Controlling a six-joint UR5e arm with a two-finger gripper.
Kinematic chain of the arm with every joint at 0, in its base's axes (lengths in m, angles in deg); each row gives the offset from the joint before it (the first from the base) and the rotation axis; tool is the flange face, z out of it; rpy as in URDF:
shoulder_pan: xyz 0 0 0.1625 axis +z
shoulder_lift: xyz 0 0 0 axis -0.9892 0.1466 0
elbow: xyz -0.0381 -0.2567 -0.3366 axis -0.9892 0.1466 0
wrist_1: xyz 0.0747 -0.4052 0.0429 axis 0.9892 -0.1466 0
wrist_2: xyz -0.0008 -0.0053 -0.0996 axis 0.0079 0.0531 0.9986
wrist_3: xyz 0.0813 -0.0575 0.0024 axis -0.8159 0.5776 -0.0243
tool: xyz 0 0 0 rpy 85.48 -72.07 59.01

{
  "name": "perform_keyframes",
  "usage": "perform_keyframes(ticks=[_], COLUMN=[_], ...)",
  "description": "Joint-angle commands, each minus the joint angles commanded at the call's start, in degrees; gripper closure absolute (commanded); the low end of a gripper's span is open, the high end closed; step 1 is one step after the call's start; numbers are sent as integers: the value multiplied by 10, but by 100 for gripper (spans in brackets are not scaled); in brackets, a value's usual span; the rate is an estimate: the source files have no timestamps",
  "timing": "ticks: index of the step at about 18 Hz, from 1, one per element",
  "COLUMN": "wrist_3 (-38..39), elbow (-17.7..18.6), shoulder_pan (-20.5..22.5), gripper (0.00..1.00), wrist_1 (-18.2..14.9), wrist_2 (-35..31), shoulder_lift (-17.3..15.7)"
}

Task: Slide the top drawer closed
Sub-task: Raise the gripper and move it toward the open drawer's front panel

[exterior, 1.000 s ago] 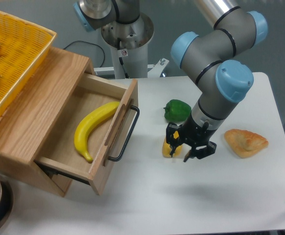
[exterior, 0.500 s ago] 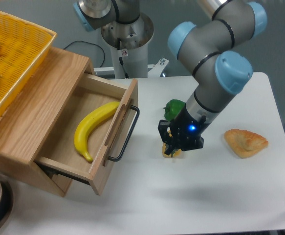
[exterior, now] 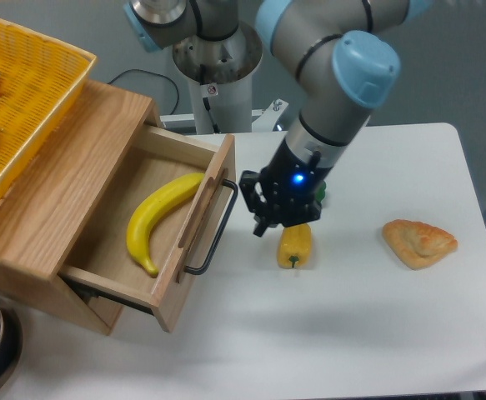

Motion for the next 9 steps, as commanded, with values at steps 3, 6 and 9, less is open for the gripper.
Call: perform_keyframes(ticks=[3,6,9], wrist_3=[-1,-3,-3], elbow=[4,4,4], shoulder_pan=[-1,-1,-3], gripper=[90,89,89], wrist_1=[1,3,6], wrist_2=[-2,-3,-6], shoulder_lift=[-3,-2,3])
